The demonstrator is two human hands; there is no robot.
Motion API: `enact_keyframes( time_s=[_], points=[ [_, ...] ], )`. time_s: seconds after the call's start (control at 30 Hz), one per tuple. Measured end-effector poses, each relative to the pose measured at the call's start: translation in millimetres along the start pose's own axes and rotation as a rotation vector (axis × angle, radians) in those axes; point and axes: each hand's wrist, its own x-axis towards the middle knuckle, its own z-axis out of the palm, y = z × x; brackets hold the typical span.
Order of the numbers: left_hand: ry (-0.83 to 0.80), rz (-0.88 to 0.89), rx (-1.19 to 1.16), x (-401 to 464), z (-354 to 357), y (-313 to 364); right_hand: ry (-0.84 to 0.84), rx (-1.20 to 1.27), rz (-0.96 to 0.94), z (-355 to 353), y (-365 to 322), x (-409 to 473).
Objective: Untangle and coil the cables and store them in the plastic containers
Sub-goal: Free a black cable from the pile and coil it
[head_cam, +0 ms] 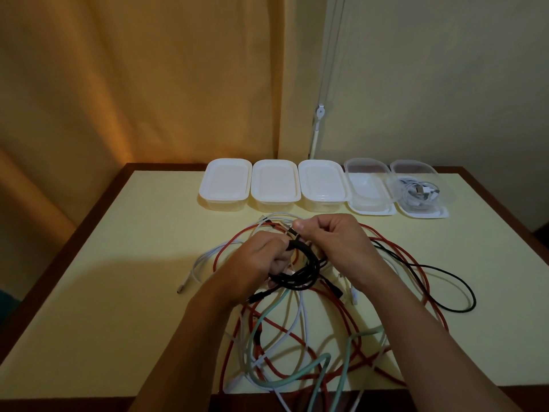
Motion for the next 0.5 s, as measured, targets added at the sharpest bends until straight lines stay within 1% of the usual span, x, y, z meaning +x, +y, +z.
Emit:
enact_keyframes(
  time_s=[0.07, 0.17, 0.23, 0.4, 0.47, 0.5],
  points=[
    [-0.013, -0.009, 0.098, -1, 0, 1, 0.04, -0.011, 0.0, 0, -1, -1],
    [0.002, 0.009, 0.34, -1, 1, 1, 0.105, 0.059, 0.109, -4, -2, 2],
    [0.037, 0.021, 0.446, -1, 1, 0, 0.082, 0.133, 0.142, -8, -3, 3],
    [0.114, 0.008, 0.571, 2, 2, 1, -0.007, 0.189, 0.125, -7, -10, -2],
    [0.145, 0.042, 0.635, 6, 4, -1, 0.021, 0.206, 0.115, -6, -12, -1],
    [0.157, 0.048, 0.672, 7, 4, -3, 0.06, 0.171, 0.104, -7, -13, 0]
  ],
)
